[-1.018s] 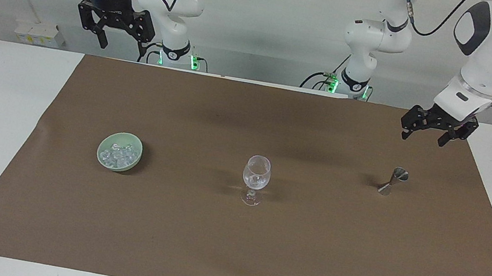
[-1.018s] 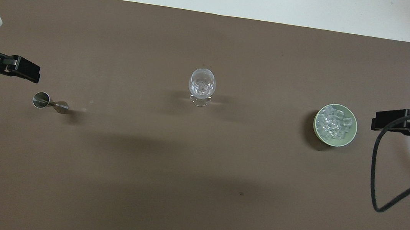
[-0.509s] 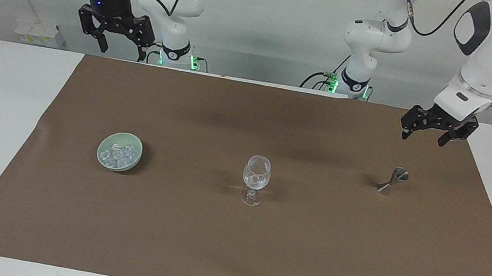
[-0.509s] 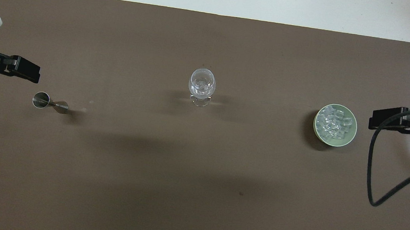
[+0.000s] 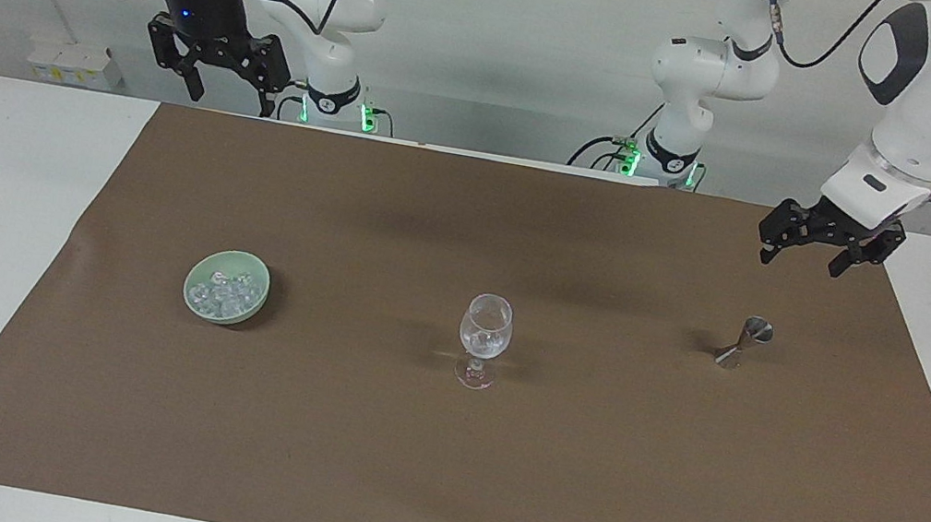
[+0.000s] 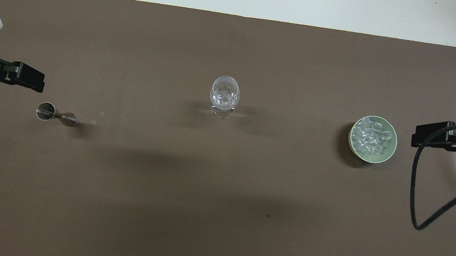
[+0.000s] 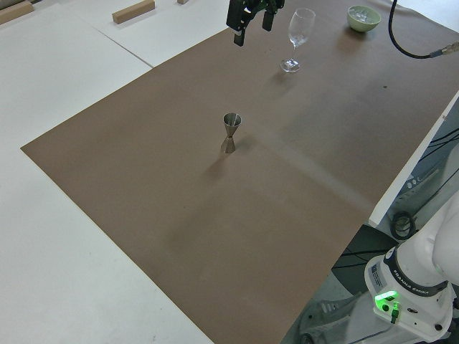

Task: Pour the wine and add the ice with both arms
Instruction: 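Open the right gripper and draw it back from the ice cup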

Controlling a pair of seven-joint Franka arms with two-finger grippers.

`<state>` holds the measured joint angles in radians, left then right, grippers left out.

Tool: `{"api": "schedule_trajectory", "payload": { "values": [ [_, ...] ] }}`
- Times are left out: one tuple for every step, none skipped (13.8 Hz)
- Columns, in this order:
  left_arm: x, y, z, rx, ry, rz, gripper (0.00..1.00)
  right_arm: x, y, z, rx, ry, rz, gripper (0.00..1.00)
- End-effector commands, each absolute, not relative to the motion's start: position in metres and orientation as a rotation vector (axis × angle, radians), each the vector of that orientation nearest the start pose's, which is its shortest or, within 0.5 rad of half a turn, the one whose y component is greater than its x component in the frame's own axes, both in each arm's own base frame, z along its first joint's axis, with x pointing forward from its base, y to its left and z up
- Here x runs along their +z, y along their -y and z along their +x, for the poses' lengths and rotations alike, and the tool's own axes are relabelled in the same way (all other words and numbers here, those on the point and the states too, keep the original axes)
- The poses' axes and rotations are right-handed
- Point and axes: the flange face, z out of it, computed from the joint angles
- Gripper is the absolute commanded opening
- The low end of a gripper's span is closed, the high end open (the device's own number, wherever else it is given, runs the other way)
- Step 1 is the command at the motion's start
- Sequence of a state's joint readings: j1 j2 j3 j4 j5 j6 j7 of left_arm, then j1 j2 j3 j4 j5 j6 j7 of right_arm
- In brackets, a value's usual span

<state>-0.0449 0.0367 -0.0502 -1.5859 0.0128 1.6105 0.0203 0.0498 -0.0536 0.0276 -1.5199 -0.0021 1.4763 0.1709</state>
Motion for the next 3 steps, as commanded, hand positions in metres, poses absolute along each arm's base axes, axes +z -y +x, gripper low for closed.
{"api": "schedule_trajectory", "payload": {
  "values": [
    [0.6016,0.0501,0.5562,0.021,-0.166,-3.134,1.0,0.6646,-0.0391,0.5148,0.003,-0.156,-3.122,1.0],
    [0.6016,0.0501,0.5562,0.021,-0.166,-3.134,1.0,0.6637,-0.0399,0.5146,0.008,-0.156,-3.122,1.0],
    [0.6016,0.0501,0.5562,0.021,-0.166,-3.134,1.0,0.6636,-0.0399,0.5144,0.01,-0.163,-3.122,1.0]
  ]
}}
